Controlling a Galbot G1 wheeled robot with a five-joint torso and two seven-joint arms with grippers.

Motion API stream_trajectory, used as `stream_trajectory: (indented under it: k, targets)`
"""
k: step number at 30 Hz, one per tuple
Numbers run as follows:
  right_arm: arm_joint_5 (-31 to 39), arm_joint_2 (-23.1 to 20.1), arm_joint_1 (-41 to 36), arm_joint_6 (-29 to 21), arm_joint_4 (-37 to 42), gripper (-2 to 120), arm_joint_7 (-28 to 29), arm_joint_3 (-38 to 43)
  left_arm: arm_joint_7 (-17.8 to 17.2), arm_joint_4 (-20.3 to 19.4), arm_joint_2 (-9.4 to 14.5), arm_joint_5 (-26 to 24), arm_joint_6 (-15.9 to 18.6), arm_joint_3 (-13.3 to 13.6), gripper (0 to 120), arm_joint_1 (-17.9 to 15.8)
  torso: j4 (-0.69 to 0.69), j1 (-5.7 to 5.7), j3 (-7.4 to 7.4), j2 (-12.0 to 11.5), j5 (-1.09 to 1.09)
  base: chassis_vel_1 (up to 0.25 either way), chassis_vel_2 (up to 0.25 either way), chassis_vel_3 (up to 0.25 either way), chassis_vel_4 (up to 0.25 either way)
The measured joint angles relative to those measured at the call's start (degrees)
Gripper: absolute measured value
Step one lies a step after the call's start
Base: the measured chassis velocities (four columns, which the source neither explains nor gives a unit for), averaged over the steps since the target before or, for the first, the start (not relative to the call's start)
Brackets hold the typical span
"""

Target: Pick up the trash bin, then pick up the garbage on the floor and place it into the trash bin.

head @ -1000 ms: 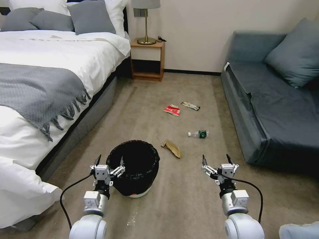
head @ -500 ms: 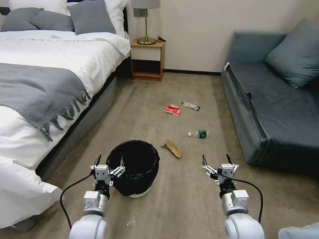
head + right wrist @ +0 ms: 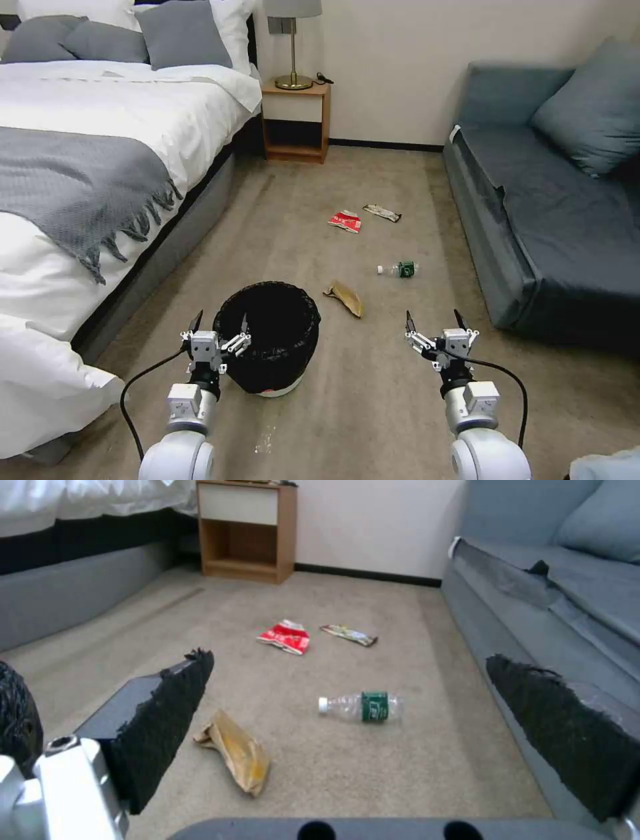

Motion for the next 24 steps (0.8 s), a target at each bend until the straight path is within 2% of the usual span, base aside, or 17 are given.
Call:
stream_trajectory:
  k: [21,23,24]
  targets:
    - [0.0,0.0,0.0,0.0,0.0,100,0.0,0.0,0.0,0.0,0.0,0.0,0.1,0.0,100,0.0,0.0,0.0,0.0,0.0,0.0,0.0,0.0,0.0,0.0]
    - [0.3,-0.1,0.0,-0.2,0.1,100,0.1,0.1,-0.4,-0.1,0.1,-0.2,0.5,0.0,100,-0.1,0.0,0.0,0.0,0.0,0.0,0.0,0.0,0.0,0.0]
    - [1.2,-0.4,0.0,-1.0,0.5,100,0.4,0.2,-1.4,-0.4,0.4,-0.8,1.8,0.0,100,-0.6,0.0,0.0,0.0,0.0,0.0,0.0,0.0,0.0,0.0]
